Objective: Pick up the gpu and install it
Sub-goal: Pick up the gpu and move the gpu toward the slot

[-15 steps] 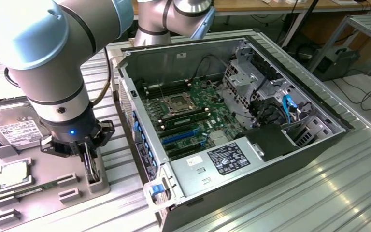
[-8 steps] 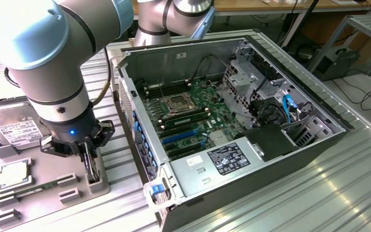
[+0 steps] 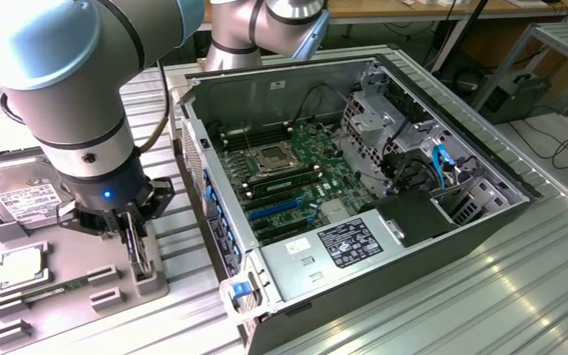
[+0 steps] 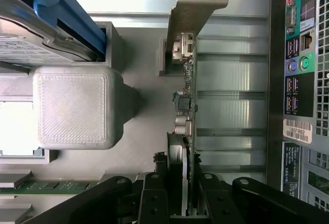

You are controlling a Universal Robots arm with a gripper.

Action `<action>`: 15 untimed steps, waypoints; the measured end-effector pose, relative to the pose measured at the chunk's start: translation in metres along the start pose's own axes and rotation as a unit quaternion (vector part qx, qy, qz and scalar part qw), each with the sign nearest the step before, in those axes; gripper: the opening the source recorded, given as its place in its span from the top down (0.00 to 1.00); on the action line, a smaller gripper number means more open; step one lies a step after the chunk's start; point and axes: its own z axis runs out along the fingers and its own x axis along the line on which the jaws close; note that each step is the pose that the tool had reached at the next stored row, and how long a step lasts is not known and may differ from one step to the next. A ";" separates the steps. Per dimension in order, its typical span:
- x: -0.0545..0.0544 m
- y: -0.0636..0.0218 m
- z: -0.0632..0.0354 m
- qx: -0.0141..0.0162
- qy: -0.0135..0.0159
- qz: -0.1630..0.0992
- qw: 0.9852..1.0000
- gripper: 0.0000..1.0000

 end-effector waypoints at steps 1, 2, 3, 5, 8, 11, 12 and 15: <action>0.000 0.0000 -0.0008 0.000 0.000 0.000 1.000 0.72; 0.000 0.0001 -0.0017 0.000 0.000 0.000 1.000 0.72; 0.000 0.0001 -0.0025 0.000 0.000 0.000 1.000 0.72; 0.000 0.0002 -0.0043 0.000 0.000 0.000 1.000 0.72; 0.000 0.0003 -0.0067 0.000 0.000 0.000 1.000 0.72; 0.000 0.0004 -0.0099 0.000 0.000 0.000 1.000 0.72; 0.000 0.0005 -0.0110 0.000 0.000 0.000 1.000 0.72; 0.000 0.0006 -0.0132 0.006 0.000 0.000 1.000 0.72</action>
